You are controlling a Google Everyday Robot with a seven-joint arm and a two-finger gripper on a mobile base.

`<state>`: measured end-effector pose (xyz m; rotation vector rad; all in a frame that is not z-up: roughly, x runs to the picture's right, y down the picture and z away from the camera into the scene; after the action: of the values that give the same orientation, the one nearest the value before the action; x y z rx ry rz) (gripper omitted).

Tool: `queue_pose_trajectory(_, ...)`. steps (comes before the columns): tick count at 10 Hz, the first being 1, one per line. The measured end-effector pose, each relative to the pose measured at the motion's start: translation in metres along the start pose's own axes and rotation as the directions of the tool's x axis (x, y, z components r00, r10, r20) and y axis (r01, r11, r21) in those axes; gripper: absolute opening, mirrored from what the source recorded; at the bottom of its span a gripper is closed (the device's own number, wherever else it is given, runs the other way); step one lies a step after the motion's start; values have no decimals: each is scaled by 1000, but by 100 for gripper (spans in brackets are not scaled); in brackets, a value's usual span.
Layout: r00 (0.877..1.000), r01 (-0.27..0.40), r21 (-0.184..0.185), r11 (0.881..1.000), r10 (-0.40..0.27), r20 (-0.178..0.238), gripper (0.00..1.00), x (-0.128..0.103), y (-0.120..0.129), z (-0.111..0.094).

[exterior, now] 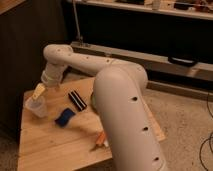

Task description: Pick up the ceramic cup

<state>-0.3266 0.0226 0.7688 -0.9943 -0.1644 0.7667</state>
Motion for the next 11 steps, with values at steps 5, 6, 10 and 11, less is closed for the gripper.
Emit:
queue_pose_trajectory(5, 999, -37, 49, 998, 37, 5, 80, -24, 0, 25)
queue_pose_trajectory(6, 999, -43, 64, 997, 43, 7, 80, -27, -2, 31)
queue_pose_trajectory(10, 997, -71, 88, 994, 72, -1, 76, -30, -25, 61)
queue_pose_trajectory(11, 997, -73, 90, 993, 73, -2, 69, -30, -28, 66)
